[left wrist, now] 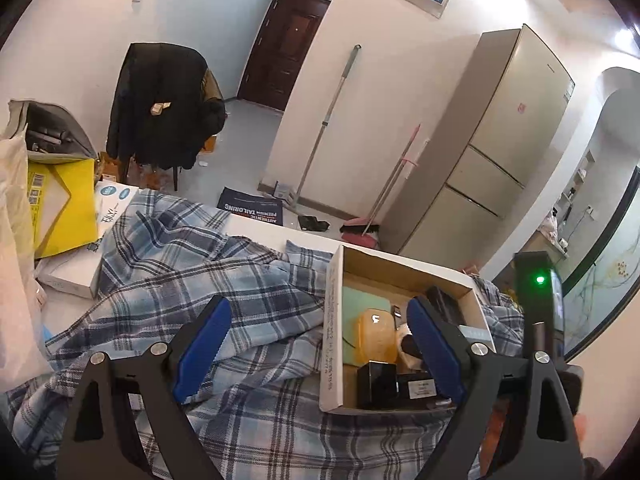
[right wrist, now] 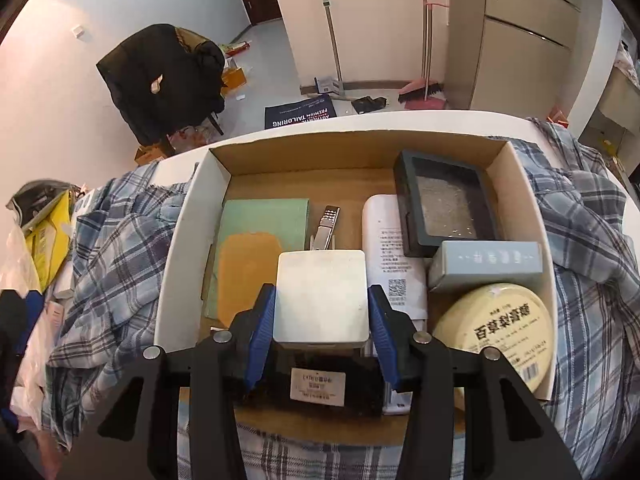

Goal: Organize rigid objects

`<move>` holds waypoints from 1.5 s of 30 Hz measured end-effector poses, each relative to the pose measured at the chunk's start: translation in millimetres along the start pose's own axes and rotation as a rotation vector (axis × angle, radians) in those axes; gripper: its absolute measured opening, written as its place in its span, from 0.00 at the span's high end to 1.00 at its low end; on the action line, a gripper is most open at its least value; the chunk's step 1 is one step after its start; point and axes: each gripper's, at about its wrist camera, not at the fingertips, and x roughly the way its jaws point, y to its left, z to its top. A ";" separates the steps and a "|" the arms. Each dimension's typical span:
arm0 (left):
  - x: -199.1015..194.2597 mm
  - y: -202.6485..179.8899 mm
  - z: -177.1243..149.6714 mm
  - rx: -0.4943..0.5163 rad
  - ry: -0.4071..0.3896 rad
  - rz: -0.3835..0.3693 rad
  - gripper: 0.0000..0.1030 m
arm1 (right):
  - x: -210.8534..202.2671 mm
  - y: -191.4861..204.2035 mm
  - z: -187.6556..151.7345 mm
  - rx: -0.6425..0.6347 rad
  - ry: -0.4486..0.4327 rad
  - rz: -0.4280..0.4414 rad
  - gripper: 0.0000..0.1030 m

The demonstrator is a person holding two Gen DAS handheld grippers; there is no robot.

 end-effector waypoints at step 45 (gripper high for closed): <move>-231.9 -132.4 -85.6 0.390 -0.519 -0.094 0.00 | -298.1 -76.6 -188.7 -0.125 -0.871 -0.026 0.10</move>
